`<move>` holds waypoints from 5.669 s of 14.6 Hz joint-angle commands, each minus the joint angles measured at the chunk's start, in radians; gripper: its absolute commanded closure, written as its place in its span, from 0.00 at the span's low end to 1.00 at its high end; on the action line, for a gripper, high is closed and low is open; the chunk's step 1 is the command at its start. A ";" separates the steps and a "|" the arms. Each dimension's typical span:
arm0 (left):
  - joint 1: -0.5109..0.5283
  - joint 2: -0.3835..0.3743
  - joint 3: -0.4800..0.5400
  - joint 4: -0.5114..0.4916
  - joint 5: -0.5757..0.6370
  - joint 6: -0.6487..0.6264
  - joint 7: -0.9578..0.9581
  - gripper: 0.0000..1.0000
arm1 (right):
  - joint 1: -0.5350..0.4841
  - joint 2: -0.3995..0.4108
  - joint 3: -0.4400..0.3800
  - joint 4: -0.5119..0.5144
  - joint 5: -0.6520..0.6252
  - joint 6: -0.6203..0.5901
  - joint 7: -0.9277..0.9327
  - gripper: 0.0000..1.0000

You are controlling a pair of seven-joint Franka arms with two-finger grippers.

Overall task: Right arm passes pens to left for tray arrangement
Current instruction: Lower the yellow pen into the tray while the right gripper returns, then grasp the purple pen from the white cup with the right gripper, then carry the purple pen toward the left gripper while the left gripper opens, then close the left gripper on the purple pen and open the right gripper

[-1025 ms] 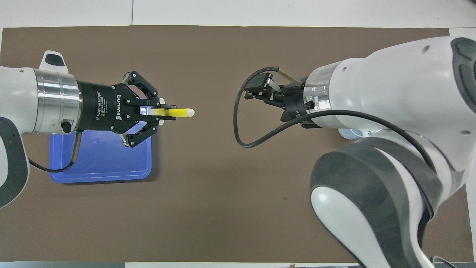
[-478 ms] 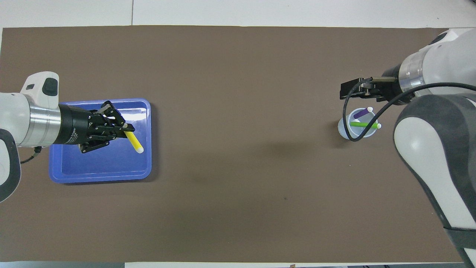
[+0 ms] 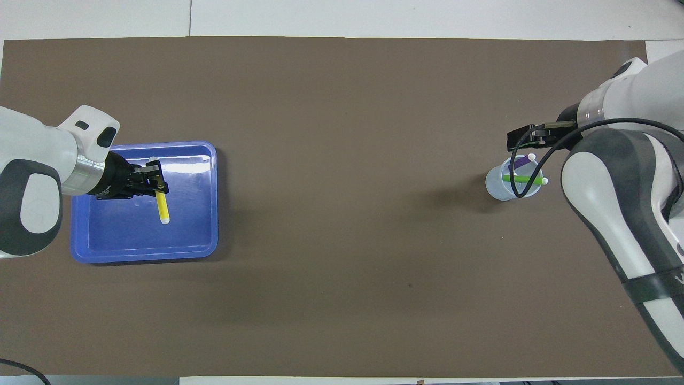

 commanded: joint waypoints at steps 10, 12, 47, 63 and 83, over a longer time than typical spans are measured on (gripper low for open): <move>-0.016 0.178 -0.001 -0.097 0.150 0.322 0.033 1.00 | -0.049 -0.020 0.018 -0.184 -0.074 0.190 -0.045 0.09; -0.015 0.175 -0.001 -0.100 0.150 0.297 0.033 1.00 | -0.048 -0.021 0.018 -0.197 -0.073 0.216 -0.045 0.29; 0.008 0.136 -0.001 0.266 -0.024 -0.207 -0.149 0.00 | 0.254 -0.032 0.036 0.225 0.492 0.015 0.862 1.00; -0.039 -0.086 -0.144 0.311 -0.388 -0.129 -1.579 0.00 | 0.454 0.170 0.036 0.431 0.546 0.182 1.220 1.00; -0.076 -0.131 -0.144 0.090 -0.660 0.158 -1.340 0.00 | 0.483 0.169 0.038 0.420 0.526 0.182 1.214 1.00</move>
